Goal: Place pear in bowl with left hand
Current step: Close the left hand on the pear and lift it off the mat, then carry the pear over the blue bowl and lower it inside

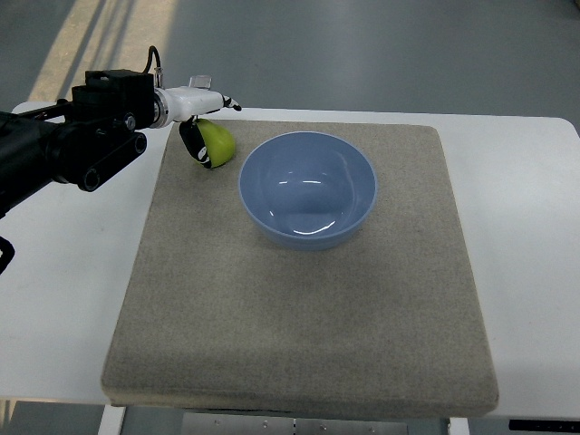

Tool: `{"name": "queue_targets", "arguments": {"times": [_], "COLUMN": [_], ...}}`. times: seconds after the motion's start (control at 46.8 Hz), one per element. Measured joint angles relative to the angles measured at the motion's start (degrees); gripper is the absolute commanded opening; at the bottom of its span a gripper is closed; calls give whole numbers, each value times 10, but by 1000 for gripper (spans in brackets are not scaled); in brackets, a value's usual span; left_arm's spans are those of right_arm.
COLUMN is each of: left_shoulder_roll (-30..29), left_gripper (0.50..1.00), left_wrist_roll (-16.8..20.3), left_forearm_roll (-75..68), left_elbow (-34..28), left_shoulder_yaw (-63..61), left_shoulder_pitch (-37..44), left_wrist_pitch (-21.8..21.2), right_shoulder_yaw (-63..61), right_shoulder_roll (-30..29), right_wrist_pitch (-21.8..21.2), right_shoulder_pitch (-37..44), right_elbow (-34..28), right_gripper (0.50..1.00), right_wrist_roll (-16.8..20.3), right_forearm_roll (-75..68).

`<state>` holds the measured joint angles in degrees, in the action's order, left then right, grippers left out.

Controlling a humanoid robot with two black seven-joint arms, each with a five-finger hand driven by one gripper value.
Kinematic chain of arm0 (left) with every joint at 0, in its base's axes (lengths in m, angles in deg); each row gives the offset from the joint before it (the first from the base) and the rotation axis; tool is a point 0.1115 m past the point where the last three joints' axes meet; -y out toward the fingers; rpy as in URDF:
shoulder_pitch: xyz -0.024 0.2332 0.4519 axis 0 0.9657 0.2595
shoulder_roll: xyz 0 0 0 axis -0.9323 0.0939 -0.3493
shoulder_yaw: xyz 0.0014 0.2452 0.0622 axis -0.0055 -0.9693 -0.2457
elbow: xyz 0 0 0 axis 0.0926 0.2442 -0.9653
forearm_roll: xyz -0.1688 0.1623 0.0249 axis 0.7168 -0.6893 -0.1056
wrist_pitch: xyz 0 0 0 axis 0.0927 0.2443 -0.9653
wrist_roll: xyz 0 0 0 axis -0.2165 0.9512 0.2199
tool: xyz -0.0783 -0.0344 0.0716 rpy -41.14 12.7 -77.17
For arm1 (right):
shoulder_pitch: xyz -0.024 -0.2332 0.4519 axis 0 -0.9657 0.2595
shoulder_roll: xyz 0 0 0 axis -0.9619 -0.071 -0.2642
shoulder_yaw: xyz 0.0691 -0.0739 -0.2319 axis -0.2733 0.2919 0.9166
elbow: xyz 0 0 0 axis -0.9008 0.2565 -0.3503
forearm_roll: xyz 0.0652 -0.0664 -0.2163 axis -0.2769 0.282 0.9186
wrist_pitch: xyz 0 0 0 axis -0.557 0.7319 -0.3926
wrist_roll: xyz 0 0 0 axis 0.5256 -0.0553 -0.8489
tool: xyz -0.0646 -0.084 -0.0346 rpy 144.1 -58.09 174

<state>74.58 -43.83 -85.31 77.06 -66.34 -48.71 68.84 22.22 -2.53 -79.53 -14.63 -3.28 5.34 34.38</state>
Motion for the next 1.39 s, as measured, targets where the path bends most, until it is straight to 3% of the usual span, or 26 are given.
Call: {"name": "queue_targets", "arguments": {"times": [0.278, 0.428, 0.834, 1.026, 1.176, 1.39], "left_shoulder_roll": [-1, -1, 1, 0, -19, -95], "left_gripper": [981, 943, 624, 506, 500, 500], "left_wrist_roll": [0, 0, 1, 1, 1, 2], "left_forearm_roll": [1, 2, 8, 10, 12, 16], "left_elbow": [-2, -1, -1, 4, 35, 148], "left_shoulder_yaw": [-7, -17, -23, -20, -16, -12], "left_shoulder_pitch": [6, 8, 8, 3, -19, -73], "left_wrist_pitch": [0, 0, 0, 0, 0, 18], "right_shoulder_yaw": [0, 0, 0, 0, 0, 0], "right_shoulder_roll": [0, 0, 0, 0, 0, 0], "right_wrist_pitch": [0, 0, 0, 0, 0, 0], "right_shoulder_pitch": [0, 0, 0, 0, 0, 0], "right_elbow": [0, 0, 0, 0, 0, 0], "right_gripper": [926, 926, 926, 926, 926, 926], "right_wrist_roll": [0, 0, 0, 0, 0, 0], "right_forearm_roll": [0, 0, 0, 0, 0, 0]}}
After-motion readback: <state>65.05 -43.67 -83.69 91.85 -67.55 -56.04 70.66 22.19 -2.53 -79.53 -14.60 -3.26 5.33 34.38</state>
